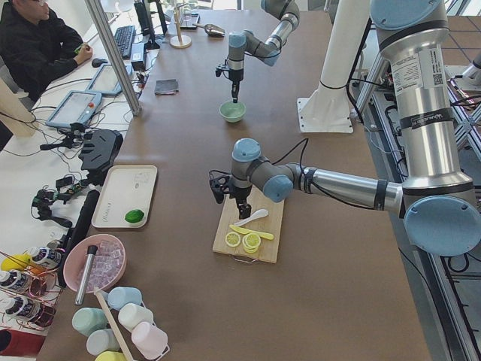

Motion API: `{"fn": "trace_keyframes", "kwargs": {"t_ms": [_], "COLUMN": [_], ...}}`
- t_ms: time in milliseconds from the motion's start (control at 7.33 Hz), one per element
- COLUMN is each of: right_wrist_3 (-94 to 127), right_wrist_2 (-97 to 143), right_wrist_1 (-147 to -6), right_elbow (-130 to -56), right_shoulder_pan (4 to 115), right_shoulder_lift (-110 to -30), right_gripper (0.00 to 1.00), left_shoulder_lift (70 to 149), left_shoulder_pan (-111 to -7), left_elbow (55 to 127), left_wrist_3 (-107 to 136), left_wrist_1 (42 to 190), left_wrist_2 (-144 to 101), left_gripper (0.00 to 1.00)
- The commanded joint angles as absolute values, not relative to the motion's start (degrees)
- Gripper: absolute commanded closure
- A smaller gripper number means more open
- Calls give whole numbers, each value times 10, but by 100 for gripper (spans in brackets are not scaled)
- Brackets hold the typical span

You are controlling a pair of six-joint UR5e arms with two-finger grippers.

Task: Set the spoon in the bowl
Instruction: 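Grip the bowl rim with the right gripper and slide it toward the table center, then release the bowl and raise the right gripper while the left grasps the white spoon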

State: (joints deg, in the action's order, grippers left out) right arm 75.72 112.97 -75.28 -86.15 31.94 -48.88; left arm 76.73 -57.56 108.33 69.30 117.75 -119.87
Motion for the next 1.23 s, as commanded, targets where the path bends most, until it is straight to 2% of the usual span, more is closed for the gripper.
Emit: {"fn": "trace_keyframes", "kwargs": {"t_ms": [0, 273, 818, 1091], "right_wrist_3": [752, 739, 644, 643], "right_wrist_2": [1163, 1222, 1201, 1203], "right_wrist_1": [-756, -759, -759, -765], "right_elbow": [-879, -928, -1013, -1017], "right_shoulder_pan": [364, 410, 424, 433], "right_shoulder_lift": [-490, -515, -577, -584], "right_gripper": [0, 0, 0, 0], "left_shoulder_lift": [766, 767, 758, 745], "left_shoulder_pan": [-563, -517, -454, -440], "left_elbow": [1079, 1079, 1048, 1049], "left_wrist_3": [712, 771, 853, 869], "left_wrist_1": [1179, 1180, 1253, 1266], "left_wrist_2": [-1183, -1153, -1132, -1133], "left_gripper": [2, 2, 2, 2]}}
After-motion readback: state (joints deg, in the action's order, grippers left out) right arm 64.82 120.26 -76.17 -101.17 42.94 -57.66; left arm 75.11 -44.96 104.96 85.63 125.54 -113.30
